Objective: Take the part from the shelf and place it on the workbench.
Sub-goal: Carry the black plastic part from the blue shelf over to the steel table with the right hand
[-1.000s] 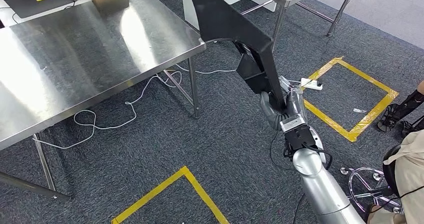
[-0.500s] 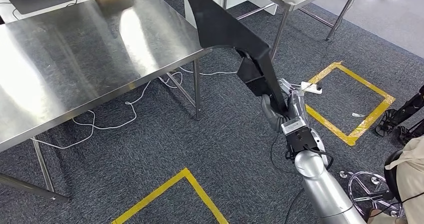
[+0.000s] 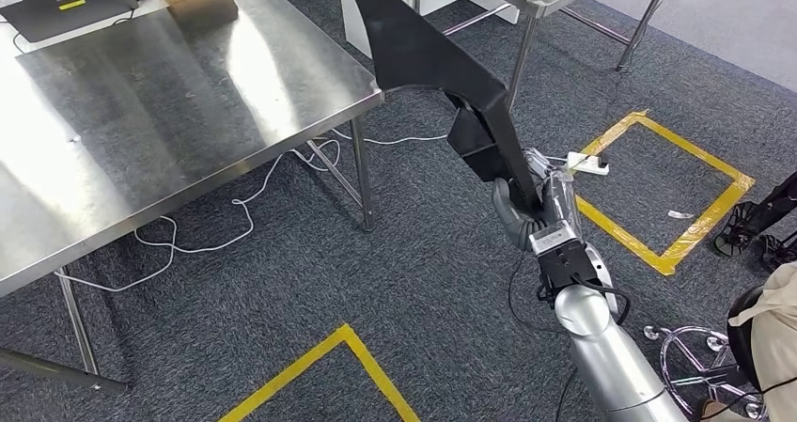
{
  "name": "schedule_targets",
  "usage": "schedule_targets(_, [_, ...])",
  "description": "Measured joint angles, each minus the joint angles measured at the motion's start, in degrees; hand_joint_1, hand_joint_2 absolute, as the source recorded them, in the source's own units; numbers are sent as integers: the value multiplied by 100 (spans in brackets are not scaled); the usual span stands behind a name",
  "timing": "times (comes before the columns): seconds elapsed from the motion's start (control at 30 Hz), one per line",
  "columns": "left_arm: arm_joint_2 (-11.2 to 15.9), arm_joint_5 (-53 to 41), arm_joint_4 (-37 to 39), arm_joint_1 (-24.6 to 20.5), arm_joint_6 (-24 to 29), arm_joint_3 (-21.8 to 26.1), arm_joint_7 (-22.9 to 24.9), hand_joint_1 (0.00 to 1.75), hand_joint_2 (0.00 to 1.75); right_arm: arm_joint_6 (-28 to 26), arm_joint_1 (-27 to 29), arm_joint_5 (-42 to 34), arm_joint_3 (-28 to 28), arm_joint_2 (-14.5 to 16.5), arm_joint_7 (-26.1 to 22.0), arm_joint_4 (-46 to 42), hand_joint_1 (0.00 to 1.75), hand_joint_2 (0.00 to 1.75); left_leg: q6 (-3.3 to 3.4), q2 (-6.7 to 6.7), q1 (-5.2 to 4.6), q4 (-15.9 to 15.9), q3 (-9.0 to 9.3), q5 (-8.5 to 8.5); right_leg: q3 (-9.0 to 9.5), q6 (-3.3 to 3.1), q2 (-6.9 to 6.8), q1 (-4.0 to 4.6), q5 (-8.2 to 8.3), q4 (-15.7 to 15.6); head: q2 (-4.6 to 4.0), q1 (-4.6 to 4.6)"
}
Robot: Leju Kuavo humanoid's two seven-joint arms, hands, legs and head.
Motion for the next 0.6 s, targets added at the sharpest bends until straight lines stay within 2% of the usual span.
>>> schedule_targets(0.03, [1, 0, 0, 1, 1, 0, 0, 0, 0, 0, -1, 1, 0, 3, 0, 0, 175, 175, 17, 0, -1, -97, -11, 151, 25, -7, 6, 8, -19, 0, 0, 0])
schedule_targets(0.07, [3, 1, 0, 1, 2, 0, 0, 0, 0, 2, -6, 1, -1, 4, 0, 0, 175, 175, 49, 0, -3, -425, 101, 402, 62, -6, 14, 17, -44, 0, 0, 0])
schedule_targets(0.1, [6, 1, 0, 1, 3, 1, 0, 0, 0, 4, -12, 1, -1, 8, 0, 1, 175, 175, 93, -1, -11, -856, 277, 669, 98, 1, 22, 21, -70, -3, 0, 1])
schedule_targets(0.13, [11, 1, 0, -2, 5, 1, 1, 0, 0, 8, -25, 1, -1, 13, -1, 3, 175, 175, 135, 1, -25, -1261, 457, 852, 128, 18, 30, 44, -99, 0, 0, 1])
schedule_targets(0.17, [14, 2, 0, -8, 8, 2, 2, 0, 0, 12, -41, 1, -1, 19, -1, 6, 175, 175, 169, 4, -41, -1555, 592, 958, 147, 41, 37, 59, -124, 0, 0, 4])
schedule_targets(0.2, [17, 2, 0, -12, 11, 2, 3, 0, 0, 16, -55, 2, 1, 26, -2, 10, 175, 175, 195, 6, -62, -1690, 655, 971, 152, 68, 40, 66, -144, -1, 0, 6])
schedule_targets(0.27, [13, 2, 0, -18, 17, 2, 4, 0, 0, 22, -80, 5, 2, 38, -2, 14, 175, 175, 233, 6, -92, -1749, 691, 937, 167, 132, 38, 69, -170, -21, 0, 8])
schedule_targets(0.33, [4, 2, 0, -16, 18, 2, 5, 0, 0, 26, -99, 8, 1, 47, -3, 16, 175, 175, 288, 6, -79, -1854, 787, 958, 138, 176, 22, 65, -237, 77, 0, 10])
schedule_targets(0.37, [3, 2, 0, -16, 18, 2, 5, 0, 0, 26, -115, 8, 1, 49, -4, 18, 175, 175, 315, 7, -63, -1908, 843, 968, 43, 180, 16, 65, -321, 277, 0, 14])
schedule_targets(0.43, [7, 2, 0, -17, 16, 2, 5, 0, 0, 26, -132, 9, 2, 52, -6, 32, 175, 175, 352, 6, -55, -1939, 902, 950, -378, 171, 11, 45, -564, 1008, 0, 20])
schedule_targets(0.47, [8, 2, 0, -18, 16, 2, 6, 0, 0, 26, -132, 13, 3, 55, -5, 44, 175, 175, 356, 2, -56, -1936, 915, 931, -617, 185, 10, 35, -651, 1370, 0, 21])
schedule_targets(0.5, [7, 2, 0, -17, 15, 2, 8, 0, 0, 26, -126, 20, 6, 60, -4, 54, 175, 175, 352, -4, -56, -1933, 932, 908, -789, 220, 9, 26, -663, 1582, 0, 21])
schedule_targets(0.53, [3, 2, 0, -15, 15, 2, 13, 0, 0, 26, -122, 30, 9, 64, -3, 62, 175, 175, 341, -12, -53, -1928, 956, 881, -846, 275, 7, 13, -579, 1567, 0, 22])
schedule_targets(0.57, [-2, -1, 0, -13, 16, 2, 18, 0, 0, 26, -122, 44, 11, 68, -3, 65, 175, 175, 320, -21, -48, -1920, 993, 847, -773, 344, 1, -7, -399, 1308, 0, 23])
schedule_targets(0.6, [-6, -5, 0, -12, 18, 2, 24, 0, 0, 26, -125, 57, 13, 72, -2, 66, 175, 175, 292, -28, -45, -1907, 1035, 802, -606, 411, -13, -32, -171, 882, 0, 24])
